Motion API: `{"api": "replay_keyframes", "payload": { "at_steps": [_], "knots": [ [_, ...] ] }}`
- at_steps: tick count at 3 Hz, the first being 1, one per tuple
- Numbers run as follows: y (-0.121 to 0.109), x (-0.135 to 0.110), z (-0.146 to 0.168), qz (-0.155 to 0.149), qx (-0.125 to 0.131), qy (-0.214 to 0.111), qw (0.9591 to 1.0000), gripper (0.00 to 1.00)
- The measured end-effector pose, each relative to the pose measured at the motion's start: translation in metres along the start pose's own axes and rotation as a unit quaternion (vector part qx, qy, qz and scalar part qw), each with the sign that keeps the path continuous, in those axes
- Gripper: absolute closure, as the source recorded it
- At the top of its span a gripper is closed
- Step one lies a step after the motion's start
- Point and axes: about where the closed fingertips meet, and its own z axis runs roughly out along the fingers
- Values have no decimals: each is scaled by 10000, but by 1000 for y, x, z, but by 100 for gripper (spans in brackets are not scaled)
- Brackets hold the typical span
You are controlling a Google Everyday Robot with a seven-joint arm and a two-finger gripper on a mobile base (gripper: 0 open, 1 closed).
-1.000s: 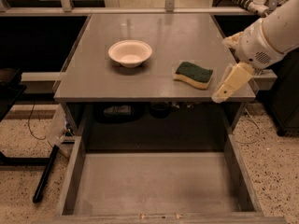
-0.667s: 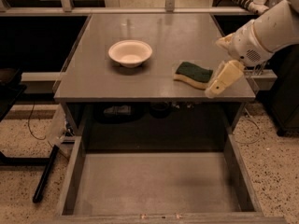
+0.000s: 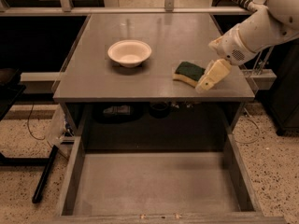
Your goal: Place sponge into top drawer
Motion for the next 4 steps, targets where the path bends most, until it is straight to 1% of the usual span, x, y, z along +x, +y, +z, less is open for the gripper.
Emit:
{"api": "replay_keyframes", "payload": {
  "at_steps": [1, 2, 3, 4],
  "knots": [
    [-14, 3, 15, 104, 14, 81, 9999, 0],
    [-22, 6, 30, 194, -33, 165, 9997, 0],
    [-26, 11, 41, 285, -82, 223, 9993, 0],
    [-27, 13, 47, 342, -209, 270, 9988, 0]
  ]
}}
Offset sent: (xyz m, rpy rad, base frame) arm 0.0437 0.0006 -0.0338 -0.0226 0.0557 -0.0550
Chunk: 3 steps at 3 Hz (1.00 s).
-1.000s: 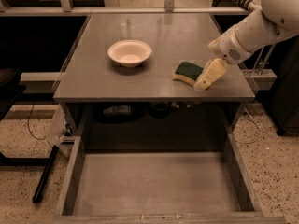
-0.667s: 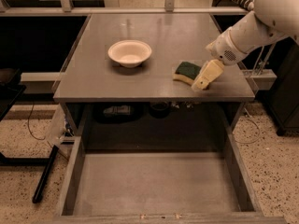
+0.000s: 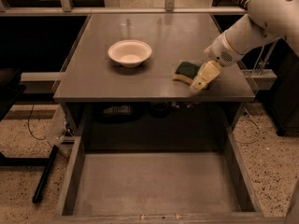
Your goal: Place sponge into top drawer
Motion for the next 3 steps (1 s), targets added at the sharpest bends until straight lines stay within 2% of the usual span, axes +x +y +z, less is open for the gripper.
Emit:
{"api": "replay_keyframes", "payload": {
  "at_steps": [1, 3],
  "knots": [
    [0, 0, 0, 0, -3, 1, 10000, 19],
    [0, 0, 0, 0, -4, 1, 10000, 65]
  ]
}}
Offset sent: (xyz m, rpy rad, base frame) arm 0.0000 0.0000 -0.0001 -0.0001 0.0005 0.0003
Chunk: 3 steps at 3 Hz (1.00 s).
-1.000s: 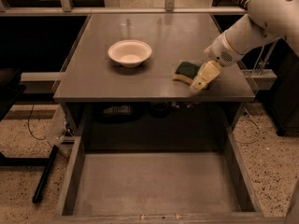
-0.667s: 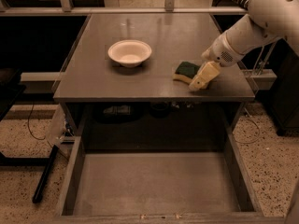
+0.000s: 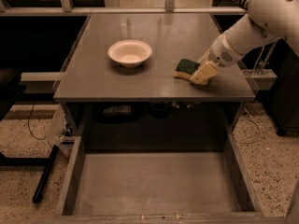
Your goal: Place sponge into top drawer
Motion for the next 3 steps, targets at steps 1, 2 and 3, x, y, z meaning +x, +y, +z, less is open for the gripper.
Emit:
{"api": "replay_keyframes", "payload": {
  "at_steps": [1, 2, 3],
  "knots": [
    [0, 0, 0, 0, 0, 0, 10000, 88],
    [7, -3, -1, -35, -82, 73, 9999, 100],
    [20, -2, -18, 21, -198, 14, 9998, 100]
  ]
}}
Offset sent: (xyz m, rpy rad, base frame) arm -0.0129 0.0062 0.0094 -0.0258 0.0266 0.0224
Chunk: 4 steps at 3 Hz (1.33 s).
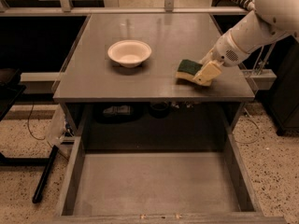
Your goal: Place sponge into top drawer
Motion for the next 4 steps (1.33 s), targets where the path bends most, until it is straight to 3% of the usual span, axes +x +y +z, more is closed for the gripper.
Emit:
{"api": "replay_keyframes", "payload": {
  "at_steps": [1, 2, 3, 4],
  "knots": [
    [22, 6, -26, 35, -43, -154, 9999, 100],
    [54, 20, -57, 14, 112, -211, 9997, 100],
    [95, 43, -77, -22, 372, -9, 9993, 100],
    [134, 82, -61, 141, 424, 318, 9985, 100]
  ]
}}
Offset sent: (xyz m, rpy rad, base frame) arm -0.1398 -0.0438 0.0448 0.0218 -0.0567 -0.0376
